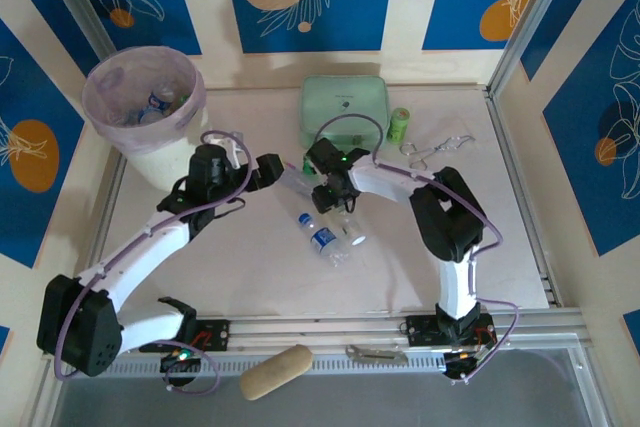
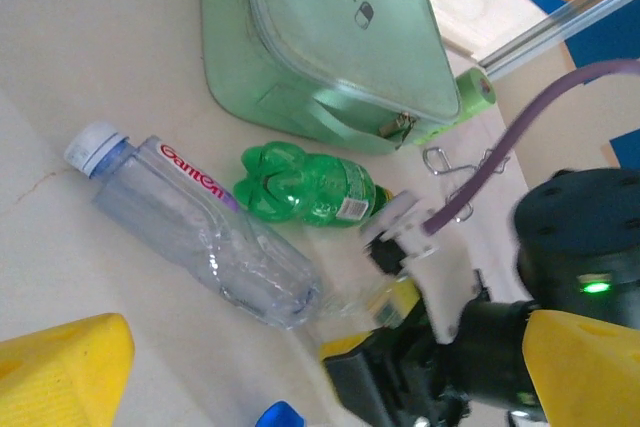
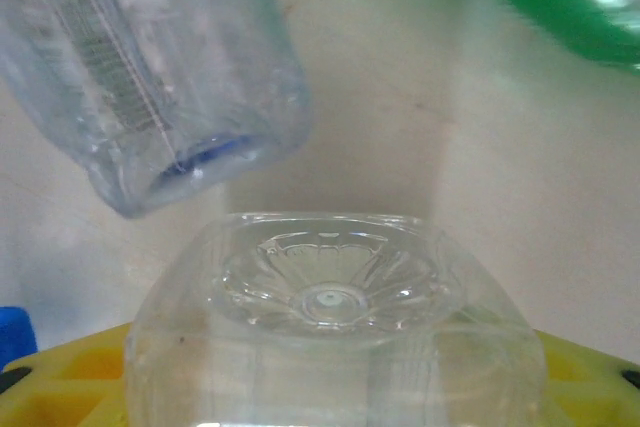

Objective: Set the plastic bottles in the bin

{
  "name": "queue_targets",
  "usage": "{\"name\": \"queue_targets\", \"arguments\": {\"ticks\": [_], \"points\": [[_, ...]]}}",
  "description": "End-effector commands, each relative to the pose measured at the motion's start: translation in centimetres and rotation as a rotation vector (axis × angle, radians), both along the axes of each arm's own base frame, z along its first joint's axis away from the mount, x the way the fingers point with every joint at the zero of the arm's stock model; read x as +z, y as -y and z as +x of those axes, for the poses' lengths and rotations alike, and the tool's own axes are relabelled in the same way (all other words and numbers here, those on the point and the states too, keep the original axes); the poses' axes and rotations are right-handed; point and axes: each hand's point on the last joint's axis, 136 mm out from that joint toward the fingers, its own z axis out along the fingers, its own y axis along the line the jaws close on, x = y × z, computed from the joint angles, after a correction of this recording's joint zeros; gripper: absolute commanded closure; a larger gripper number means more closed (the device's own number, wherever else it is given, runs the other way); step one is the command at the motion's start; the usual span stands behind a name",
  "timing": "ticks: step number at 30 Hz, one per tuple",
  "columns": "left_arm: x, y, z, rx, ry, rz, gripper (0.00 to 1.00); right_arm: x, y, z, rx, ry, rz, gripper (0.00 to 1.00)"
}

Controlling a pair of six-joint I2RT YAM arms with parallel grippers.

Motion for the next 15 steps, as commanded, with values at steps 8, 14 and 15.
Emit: {"name": "queue_targets", "arguments": {"ticks": [8, 14, 15], "points": [[1.2, 4.4, -1.0, -0.162, 0.062, 0.028, 0.0, 10.5, 3.1, 2.0, -0.267, 0.111, 0.46, 0.48], [1.1, 9.7, -2.6, -0.306, 0.09, 0.0, 0.01, 14.1, 6.8, 2.3, -0.482, 0.146, 0.711, 0.5], [1.2, 10.7, -3.0, -0.335, 0.097, -0.012, 0.01, 14.6, 7.1, 2.1, -0.506, 0.157, 0.744, 0.5]]}}
